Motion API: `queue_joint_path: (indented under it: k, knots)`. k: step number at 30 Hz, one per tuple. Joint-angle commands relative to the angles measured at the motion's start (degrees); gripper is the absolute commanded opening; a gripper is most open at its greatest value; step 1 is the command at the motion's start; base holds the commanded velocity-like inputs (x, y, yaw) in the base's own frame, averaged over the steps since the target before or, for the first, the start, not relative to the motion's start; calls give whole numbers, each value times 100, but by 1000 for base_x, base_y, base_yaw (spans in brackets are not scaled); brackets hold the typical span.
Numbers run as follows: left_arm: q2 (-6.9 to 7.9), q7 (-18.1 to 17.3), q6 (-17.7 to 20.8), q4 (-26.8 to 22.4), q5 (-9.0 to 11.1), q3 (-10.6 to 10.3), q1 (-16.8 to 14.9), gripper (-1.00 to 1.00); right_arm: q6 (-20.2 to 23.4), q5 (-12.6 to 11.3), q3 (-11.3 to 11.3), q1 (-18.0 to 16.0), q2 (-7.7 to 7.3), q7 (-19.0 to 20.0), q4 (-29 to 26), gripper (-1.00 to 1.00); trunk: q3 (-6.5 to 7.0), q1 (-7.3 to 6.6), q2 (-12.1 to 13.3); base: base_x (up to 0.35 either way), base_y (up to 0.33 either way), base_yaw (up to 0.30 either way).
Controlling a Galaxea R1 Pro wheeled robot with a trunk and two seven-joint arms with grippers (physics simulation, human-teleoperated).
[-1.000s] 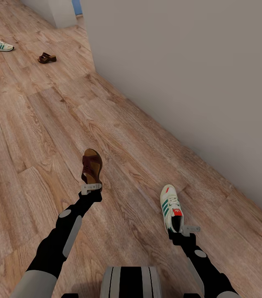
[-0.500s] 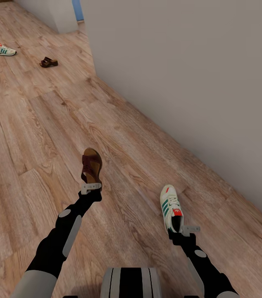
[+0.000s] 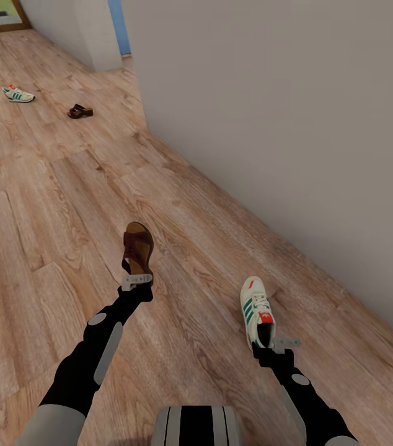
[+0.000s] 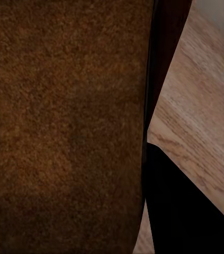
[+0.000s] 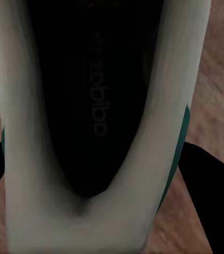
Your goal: Pick up the two gym shoes and the two sandals from the corridor floor and place them onto the hallstand (shoe rack) in the corridor, making sure they are on the rack and not on the floor. Arrange them so the two gym shoes are next to each other and the two sandals are next to each other.
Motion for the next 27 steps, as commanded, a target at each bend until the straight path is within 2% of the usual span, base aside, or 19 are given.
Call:
queue_joint_path:
  k: [1, 2, 5, 8, 17, 23, 25, 27]
  knots:
    - [-1, -18, 164, -6, 33, 6, 2, -100, -17, -7, -3, -1, 2, 1, 10, -100, 20, -3, 0, 0, 0, 0]
    - [-1, -17, 519, -6, 33, 10, 4, -100, -17, -9, 4, -1, 3, -20, 9, -100, 42, -6, 2, 0, 0, 0]
    - [14, -17, 640, -6, 30, 21, 7, -100, -9, -10, 12, -1, 40, -22, 6, -100, 109, -13, 6, 0, 0, 0]
    - [57, -17, 674, -19, 32, 23, 8, -100, 39, -8, 14, -1, 134, -23, 5, -100, 191, -21, 10, 0, 0, 0]
    - [62, -24, 835, -18, 46, -6, 24, -100, 63, -7, 23, -1, 178, -23, -65, -100, 472, -44, 22, 0, 0, 0]
    - [60, -25, 852, -20, 36, -277, 24, -100, 79, -1, 17, -1, 179, -31, -201, -100, 662, -60, 30, 0, 0, 0]
    - [109, -25, 853, -14, 34, -300, 25, -100, 86, -5, 16, -1, 179, -32, -209, -100, 725, -65, 33, 0, 0, 0]
    - [221, -24, 853, -8, 36, -306, 25, -100, 92, -16, 15, 4, 180, -32, -208, -100, 789, -70, 35, 0, 0, 0]
